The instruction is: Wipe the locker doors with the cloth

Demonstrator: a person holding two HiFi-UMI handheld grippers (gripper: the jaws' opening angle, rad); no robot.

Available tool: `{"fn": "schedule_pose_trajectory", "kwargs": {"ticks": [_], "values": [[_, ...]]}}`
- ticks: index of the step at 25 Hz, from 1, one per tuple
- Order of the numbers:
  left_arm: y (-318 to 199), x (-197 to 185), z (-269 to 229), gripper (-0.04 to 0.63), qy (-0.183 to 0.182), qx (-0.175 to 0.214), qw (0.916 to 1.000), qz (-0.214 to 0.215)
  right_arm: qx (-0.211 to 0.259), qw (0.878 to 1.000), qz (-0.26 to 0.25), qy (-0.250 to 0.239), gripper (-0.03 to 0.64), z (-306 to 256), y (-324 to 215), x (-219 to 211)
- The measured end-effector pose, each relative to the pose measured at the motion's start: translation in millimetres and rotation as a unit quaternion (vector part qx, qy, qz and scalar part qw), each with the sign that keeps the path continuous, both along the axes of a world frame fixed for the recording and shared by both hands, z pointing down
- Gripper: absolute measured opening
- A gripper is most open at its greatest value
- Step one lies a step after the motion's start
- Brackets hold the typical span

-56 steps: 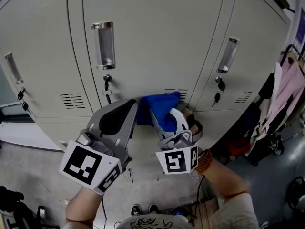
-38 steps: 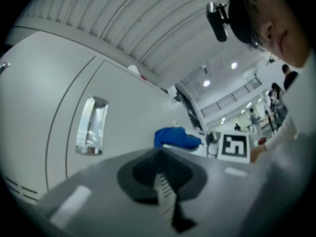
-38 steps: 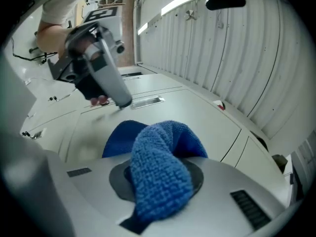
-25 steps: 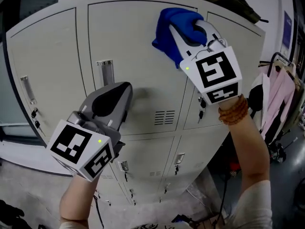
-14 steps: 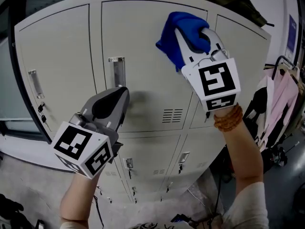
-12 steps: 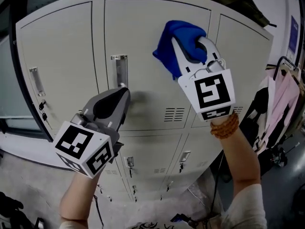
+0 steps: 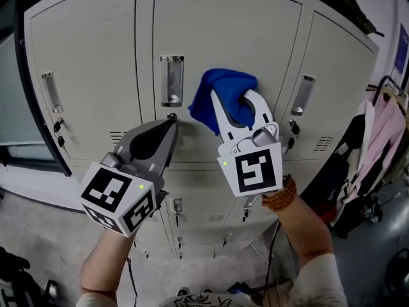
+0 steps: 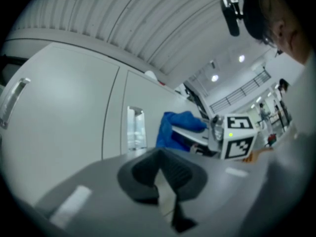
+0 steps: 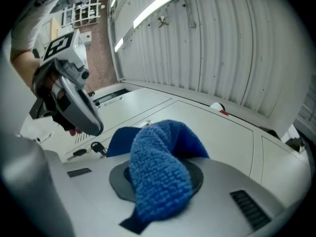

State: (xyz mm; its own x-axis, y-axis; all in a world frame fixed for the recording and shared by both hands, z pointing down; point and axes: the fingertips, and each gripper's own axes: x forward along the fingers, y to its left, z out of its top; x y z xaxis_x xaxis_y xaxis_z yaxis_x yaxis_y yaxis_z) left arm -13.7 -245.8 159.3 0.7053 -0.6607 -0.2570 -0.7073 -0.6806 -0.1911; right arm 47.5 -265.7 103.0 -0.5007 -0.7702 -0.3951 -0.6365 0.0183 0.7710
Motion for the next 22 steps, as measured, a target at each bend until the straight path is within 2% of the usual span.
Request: {"fn": "schedule_pose_trajectory", "kwargs": {"ticks": [3,5,10,14,17,20,22], "values": [[9.4,-1.3,8.1,0.003,-0.003,0.009,0.9999,-0.006,-0.026,0.997,-0.045,-0.056,0.023,10.4,24.2,1.9],[18.1,-1.4,17.2,0.002,-0.005,0.012,0.9999,-0.008,-0.055,0.991,-0.070,-0.104,0.023,26.9,41.6,4.4],[39.7,4.9,55.8,0.003,0.008,0.001,0.9999,-0.008,-0.139,0.964,-0.127,-0.188,0.023,87.9,78.8,10.3],[50.0,17.3,97.5,0.002,0.010,-0.012,0.9998,-0.015,-0.209,0.941,-0.119,-0.236,0.023,157.3,93.3,16.1],[51.9,18.7,143.8,0.003,0.005,-0.037,0.9986,-0.036,-0.247,0.927,-0.117,-0.258,0.023,190.6,99.0,18.1],[47.5,19.8,186.9,0.002,0.010,-0.095,0.9943,-0.048,-0.276,0.919,-0.113,-0.258,0.023,214.8,96.6,17.1],[44.2,22.0,197.5,0.002,0.014,-0.115,0.9921,-0.046,-0.286,0.914,-0.114,-0.264,0.023,222.6,94.0,16.8]]}}
